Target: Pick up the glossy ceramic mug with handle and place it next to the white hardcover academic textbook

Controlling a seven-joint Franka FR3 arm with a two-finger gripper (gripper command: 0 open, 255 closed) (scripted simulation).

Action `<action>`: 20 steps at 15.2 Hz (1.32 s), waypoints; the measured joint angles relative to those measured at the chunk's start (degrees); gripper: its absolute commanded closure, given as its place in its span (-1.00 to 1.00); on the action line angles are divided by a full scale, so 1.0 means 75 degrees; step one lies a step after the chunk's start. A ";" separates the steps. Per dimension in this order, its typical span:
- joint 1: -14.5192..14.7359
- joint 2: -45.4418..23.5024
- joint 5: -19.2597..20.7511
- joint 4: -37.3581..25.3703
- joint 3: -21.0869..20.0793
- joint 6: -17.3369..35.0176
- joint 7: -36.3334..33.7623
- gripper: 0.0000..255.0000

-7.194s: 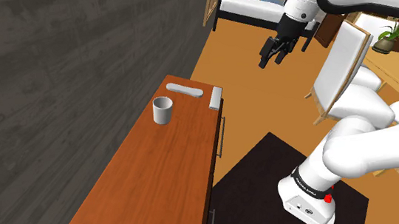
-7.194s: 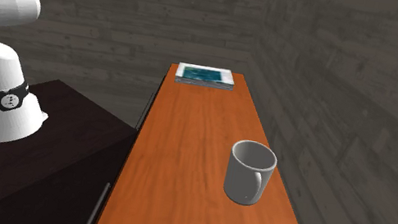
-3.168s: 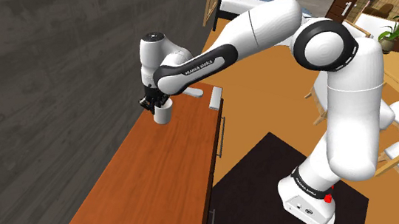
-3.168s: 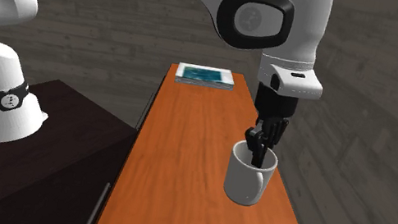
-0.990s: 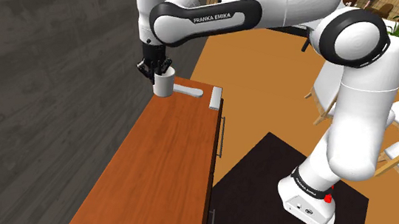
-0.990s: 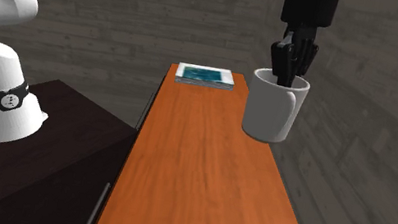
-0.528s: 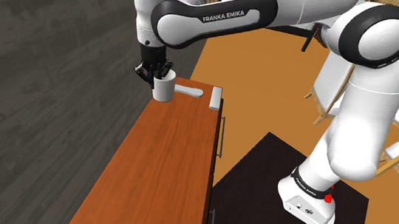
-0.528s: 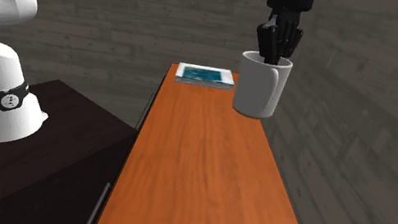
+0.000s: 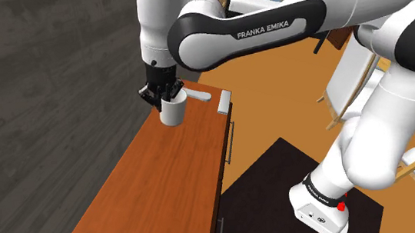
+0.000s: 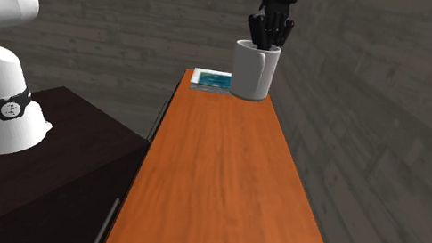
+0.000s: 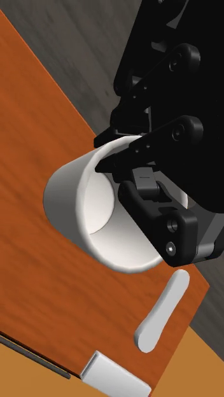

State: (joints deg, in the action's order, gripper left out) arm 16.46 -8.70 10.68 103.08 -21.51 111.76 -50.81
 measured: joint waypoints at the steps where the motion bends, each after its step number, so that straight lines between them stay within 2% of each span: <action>1: 0.0083 0.0059 -0.0010 0.0107 -0.0066 0.0032 -0.0153 1.00; 8: 0.0633 0.0694 -0.0220 0.0880 -0.0571 0.0089 -0.1168 1.00; 20: 0.1680 0.0738 -0.0247 0.0933 -0.1517 -0.0157 -0.3142 1.00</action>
State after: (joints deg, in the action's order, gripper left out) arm 29.05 -3.16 8.83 110.08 -32.89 110.58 -74.38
